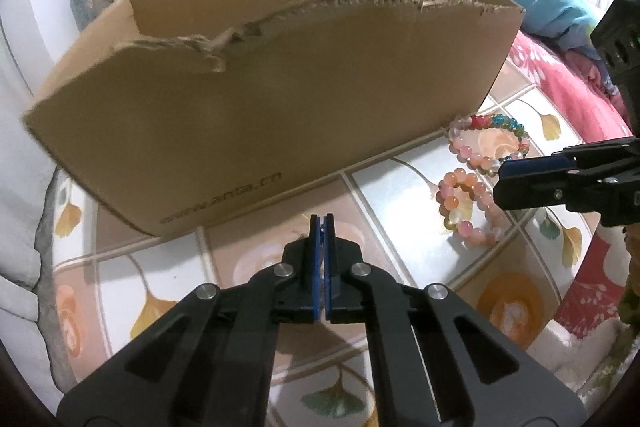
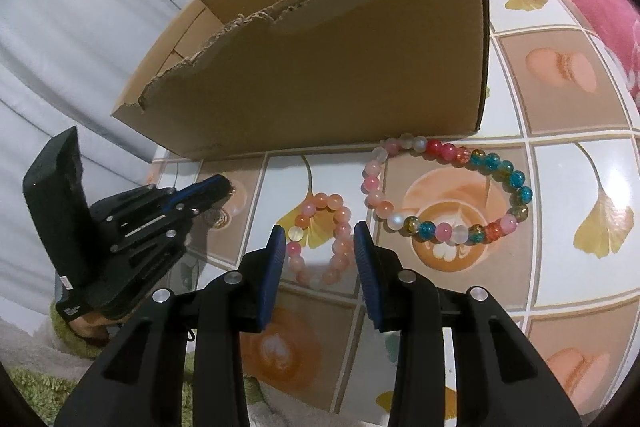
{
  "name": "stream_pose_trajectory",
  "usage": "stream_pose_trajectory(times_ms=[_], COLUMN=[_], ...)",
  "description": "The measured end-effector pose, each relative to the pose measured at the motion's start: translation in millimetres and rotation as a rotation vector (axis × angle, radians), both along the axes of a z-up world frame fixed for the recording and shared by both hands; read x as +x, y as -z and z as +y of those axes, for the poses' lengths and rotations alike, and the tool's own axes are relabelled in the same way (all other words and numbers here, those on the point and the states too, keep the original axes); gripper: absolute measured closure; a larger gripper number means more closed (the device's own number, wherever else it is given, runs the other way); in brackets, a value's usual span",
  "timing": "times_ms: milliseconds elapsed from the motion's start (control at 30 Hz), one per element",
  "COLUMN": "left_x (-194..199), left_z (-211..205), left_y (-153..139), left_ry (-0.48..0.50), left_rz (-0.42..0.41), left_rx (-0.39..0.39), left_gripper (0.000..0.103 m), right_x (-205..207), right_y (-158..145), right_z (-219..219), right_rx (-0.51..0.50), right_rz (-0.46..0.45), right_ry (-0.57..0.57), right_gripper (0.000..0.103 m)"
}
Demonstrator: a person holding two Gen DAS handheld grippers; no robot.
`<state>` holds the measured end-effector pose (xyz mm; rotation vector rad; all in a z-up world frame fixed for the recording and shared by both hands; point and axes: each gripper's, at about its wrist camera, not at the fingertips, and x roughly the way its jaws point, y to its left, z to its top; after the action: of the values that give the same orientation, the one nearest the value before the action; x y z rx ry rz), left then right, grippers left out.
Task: Organize jewelry
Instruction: 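Close the left tool on the pink bead bracelet while the right tool reaches it too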
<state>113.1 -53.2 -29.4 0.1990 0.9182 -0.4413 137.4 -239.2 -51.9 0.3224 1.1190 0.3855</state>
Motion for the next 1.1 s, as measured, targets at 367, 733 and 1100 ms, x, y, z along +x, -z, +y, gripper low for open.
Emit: stream_pose_trajectory(times_ms=[367, 733, 1100], left_x=[-17.0, -20.0, -32.3], left_z=[30.4, 37.9, 45.0], left_y=[-11.4, -9.3, -29.8], left_ry=[-0.071, -0.073, -0.075], left_rz=[-0.010, -0.008, -0.058], left_rx=[-0.022, -0.047, -0.056], left_gripper=[0.102, 0.102, 0.102], right_x=[-1.9, 5.6, -7.9], right_y=[-2.6, 7.1, -11.9], right_z=[6.6, 27.4, 46.5], right_rx=[-0.069, -0.245, -0.328], right_rz=[-0.019, -0.024, -0.116], right_ry=[0.008, -0.021, -0.059], right_gripper=[0.068, 0.087, 0.094])
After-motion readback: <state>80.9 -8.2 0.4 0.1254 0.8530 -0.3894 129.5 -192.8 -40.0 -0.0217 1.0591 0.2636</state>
